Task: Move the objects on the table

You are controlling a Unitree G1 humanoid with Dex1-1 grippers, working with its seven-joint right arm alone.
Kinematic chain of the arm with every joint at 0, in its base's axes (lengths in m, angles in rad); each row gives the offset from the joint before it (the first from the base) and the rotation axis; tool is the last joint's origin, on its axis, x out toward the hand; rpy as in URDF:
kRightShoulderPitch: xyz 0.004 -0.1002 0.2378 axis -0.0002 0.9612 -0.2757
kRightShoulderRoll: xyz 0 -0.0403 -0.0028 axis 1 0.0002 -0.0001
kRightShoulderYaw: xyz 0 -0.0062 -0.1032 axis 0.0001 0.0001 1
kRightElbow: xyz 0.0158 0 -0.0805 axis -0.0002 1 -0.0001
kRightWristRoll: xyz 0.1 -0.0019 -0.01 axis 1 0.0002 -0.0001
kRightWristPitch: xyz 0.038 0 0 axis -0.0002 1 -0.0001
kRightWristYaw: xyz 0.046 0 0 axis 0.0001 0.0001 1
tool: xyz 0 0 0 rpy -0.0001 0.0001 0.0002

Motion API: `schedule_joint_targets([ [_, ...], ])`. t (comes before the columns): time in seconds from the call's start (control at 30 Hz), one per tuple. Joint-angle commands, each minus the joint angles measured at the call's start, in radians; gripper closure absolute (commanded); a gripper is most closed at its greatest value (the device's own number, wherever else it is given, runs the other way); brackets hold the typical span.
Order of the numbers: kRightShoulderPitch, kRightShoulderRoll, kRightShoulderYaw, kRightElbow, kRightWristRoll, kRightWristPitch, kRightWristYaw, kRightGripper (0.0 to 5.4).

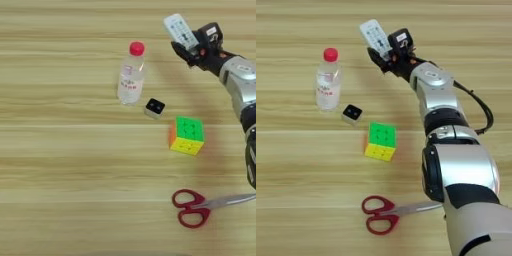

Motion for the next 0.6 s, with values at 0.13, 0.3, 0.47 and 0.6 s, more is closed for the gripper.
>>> schedule_joint_targets([
  [0.13, -0.101, -0.037, 0.037, 0.012, -0.041, -0.002, 0.03, 2.5],
  [0.3, -0.096, -0.036, 0.052, 0.046, -0.06, 0.006, 0.046, 2.5],
  [0.47, -0.092, -0.038, 0.06, 0.084, -0.074, 0.023, 0.056, 2.5],
  [0.6, -0.082, -0.039, 0.072, 0.109, -0.093, 0.037, 0.068, 2.5],
])
